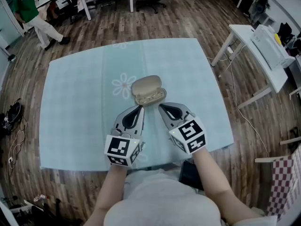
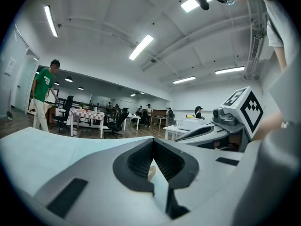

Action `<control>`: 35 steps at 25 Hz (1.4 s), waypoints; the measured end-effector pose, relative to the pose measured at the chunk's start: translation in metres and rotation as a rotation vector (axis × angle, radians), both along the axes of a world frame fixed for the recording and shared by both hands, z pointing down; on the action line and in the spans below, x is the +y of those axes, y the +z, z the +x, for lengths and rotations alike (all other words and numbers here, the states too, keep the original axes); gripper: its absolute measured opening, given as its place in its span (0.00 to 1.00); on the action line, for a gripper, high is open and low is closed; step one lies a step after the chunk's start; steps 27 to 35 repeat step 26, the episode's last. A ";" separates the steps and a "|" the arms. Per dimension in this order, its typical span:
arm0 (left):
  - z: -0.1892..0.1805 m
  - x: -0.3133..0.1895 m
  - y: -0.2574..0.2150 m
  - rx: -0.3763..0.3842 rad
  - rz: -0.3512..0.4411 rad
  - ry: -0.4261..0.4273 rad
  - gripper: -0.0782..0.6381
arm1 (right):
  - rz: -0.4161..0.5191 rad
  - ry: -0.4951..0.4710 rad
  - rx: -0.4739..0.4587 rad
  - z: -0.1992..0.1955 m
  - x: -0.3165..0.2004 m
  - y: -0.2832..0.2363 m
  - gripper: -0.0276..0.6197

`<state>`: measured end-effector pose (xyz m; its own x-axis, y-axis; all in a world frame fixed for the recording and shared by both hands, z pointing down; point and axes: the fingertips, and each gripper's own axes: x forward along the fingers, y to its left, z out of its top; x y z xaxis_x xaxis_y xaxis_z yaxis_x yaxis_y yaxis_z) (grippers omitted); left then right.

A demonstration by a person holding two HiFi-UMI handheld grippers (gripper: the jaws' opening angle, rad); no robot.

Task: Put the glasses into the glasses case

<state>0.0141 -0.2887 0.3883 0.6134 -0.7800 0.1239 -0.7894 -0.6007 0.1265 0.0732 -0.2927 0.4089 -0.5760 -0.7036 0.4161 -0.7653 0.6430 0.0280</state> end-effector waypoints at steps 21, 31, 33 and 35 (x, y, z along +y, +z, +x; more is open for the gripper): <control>0.008 0.032 -0.022 0.015 0.097 0.066 0.12 | 0.169 0.112 -0.087 0.002 0.039 -0.031 0.05; 0.007 0.036 -0.023 0.016 0.107 0.074 0.12 | 0.211 0.088 -0.077 -0.004 0.045 -0.038 0.05; 0.007 0.036 -0.023 0.016 0.107 0.074 0.12 | 0.211 0.088 -0.077 -0.004 0.045 -0.038 0.05; 0.007 0.036 -0.023 0.016 0.107 0.074 0.12 | 0.211 0.088 -0.077 -0.004 0.045 -0.038 0.05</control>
